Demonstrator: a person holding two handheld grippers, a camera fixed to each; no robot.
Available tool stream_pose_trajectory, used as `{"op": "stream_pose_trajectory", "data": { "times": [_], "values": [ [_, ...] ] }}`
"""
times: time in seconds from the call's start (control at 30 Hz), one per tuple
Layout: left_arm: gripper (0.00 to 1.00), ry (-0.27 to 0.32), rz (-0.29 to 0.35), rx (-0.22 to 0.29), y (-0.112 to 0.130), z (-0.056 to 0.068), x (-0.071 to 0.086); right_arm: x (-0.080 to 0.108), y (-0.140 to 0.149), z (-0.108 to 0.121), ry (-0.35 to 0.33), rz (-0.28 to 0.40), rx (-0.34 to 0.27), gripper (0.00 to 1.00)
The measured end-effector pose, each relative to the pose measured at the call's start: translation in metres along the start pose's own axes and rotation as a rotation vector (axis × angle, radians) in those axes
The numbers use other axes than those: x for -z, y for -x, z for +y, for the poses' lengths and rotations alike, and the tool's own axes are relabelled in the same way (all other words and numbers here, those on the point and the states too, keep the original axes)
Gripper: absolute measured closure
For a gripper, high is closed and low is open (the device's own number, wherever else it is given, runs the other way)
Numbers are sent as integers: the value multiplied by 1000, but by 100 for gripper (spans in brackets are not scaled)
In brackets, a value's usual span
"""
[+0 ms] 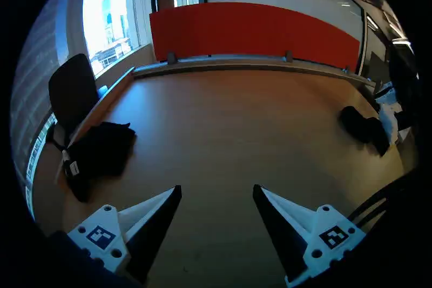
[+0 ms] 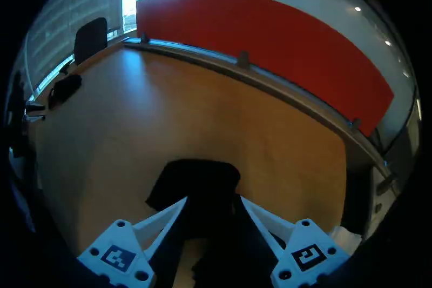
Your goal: Fold towel
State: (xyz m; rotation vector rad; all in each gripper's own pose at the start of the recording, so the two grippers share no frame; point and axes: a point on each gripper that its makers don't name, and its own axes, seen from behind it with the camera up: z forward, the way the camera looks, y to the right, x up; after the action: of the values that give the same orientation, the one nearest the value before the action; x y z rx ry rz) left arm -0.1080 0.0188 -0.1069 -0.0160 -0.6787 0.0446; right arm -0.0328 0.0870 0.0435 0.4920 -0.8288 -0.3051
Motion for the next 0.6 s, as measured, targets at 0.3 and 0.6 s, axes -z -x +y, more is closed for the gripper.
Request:
{"op": "stream_pose_trajectory", "data": {
  "times": [0.3,0.6],
  "values": [
    [2,-13,-21,3,10,1,2,-16,35,-2,-24,-57,33,44],
    [2,-22,-39,2,18,4,4,-28,65,0,-40,-118,72,44]
  ]
}}
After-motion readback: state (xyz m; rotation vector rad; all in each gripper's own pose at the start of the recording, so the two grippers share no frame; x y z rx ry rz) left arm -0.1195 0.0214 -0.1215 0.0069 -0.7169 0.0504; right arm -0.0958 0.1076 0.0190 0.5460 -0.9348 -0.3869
